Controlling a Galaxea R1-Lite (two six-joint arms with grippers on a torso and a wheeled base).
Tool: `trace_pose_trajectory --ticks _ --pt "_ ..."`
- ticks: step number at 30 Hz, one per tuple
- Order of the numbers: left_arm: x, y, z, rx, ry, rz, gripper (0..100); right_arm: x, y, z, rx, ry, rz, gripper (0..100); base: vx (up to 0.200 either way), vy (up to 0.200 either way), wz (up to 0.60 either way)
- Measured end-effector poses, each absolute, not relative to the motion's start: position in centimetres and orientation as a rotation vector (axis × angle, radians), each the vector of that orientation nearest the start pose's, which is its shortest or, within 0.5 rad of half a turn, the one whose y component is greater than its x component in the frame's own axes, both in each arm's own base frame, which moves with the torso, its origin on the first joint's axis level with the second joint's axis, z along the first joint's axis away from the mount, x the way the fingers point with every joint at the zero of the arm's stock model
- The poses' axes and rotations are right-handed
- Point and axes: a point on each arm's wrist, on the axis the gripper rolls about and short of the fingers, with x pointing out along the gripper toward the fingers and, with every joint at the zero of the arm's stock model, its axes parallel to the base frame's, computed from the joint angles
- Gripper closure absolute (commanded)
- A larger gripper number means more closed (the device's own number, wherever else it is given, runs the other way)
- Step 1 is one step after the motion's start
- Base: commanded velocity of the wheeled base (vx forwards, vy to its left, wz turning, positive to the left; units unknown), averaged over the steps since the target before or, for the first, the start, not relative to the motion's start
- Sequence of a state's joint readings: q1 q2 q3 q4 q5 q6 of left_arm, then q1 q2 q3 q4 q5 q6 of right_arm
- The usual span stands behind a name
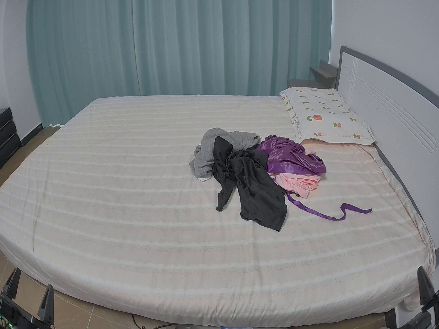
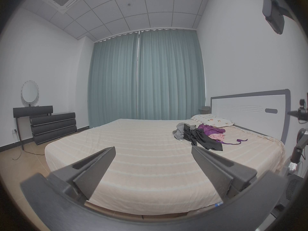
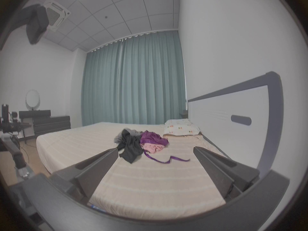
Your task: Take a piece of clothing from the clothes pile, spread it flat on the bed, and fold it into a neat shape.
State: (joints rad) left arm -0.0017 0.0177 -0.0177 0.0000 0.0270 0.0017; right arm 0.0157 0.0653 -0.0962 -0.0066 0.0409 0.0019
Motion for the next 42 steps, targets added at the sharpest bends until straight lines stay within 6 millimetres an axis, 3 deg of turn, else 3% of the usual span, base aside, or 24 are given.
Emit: trace_pose_trajectory --ticks 3,9,21,32,37,42 --pt "-2.3 0.1 8.1 0.002 0.000 0.025 0 -2.2 0.1 12.7 0.010 -0.036 0.081 0 0.000 0.000 0.00" --pt "-2.3 0.1 8.1 0.001 0.000 0.025 0 0.5 0.3 14.4 0.039 0.120 0.153 0 0.000 0.000 0.00" --pt "-2.3 0.1 8.1 0.002 0.000 0.025 0 9.8 1.2 15.0 0.128 0.472 0.260 0 0.000 0.000 0.00" --pt "-2.3 0.1 8.1 0.002 0.000 0.025 0 21.4 3.0 13.0 0.251 0.627 0.238 0 0.000 0.000 0.00" --pt "-2.3 0.1 8.1 0.002 0.000 0.025 0 27.1 4.6 11.0 0.309 0.660 0.216 0 0.000 0.000 0.00" --pt "-2.3 0.1 8.1 0.002 0.000 0.026 0 32.9 7.0 7.5 0.349 0.690 0.201 0 0.000 0.000 0.00"
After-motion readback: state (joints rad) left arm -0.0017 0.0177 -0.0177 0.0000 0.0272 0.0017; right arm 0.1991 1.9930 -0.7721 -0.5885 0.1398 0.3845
